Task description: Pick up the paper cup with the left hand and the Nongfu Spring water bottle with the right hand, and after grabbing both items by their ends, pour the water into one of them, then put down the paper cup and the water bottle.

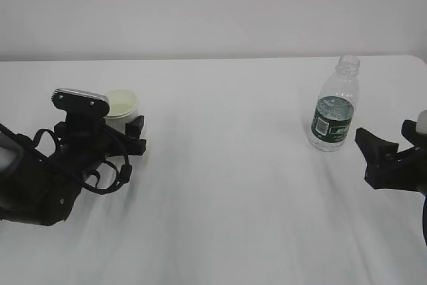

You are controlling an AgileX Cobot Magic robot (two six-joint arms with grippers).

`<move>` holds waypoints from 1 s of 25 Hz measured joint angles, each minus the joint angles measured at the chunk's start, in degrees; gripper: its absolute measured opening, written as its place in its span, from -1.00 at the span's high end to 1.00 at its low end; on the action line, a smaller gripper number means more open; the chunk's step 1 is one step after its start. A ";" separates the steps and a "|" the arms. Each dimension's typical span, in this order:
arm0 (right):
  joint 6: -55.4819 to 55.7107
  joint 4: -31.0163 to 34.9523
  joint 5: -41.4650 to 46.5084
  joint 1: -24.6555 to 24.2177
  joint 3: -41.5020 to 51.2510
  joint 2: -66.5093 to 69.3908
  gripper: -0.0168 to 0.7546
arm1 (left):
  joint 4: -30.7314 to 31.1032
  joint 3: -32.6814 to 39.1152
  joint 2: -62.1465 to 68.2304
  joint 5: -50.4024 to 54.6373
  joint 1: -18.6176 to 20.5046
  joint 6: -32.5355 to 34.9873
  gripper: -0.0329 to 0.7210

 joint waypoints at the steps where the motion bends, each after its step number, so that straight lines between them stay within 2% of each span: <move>1: 0.00 0.00 0.00 0.00 0.00 0.00 -0.58 | 0.00 0.00 0.00 0.00 0.00 0.00 -0.83; 5: 0.00 0.00 0.00 0.00 0.00 0.00 -0.58 | -0.78 -0.13 0.00 -0.12 0.00 0.00 -0.90; 12: 0.00 0.00 0.00 0.00 0.00 0.00 -0.58 | -1.04 0.58 0.04 -0.34 0.00 0.00 -0.91; 25: 0.00 0.00 0.00 0.00 0.43 0.00 -0.58 | -0.59 7.09 -3.95 -0.34 -0.34 0.02 -0.87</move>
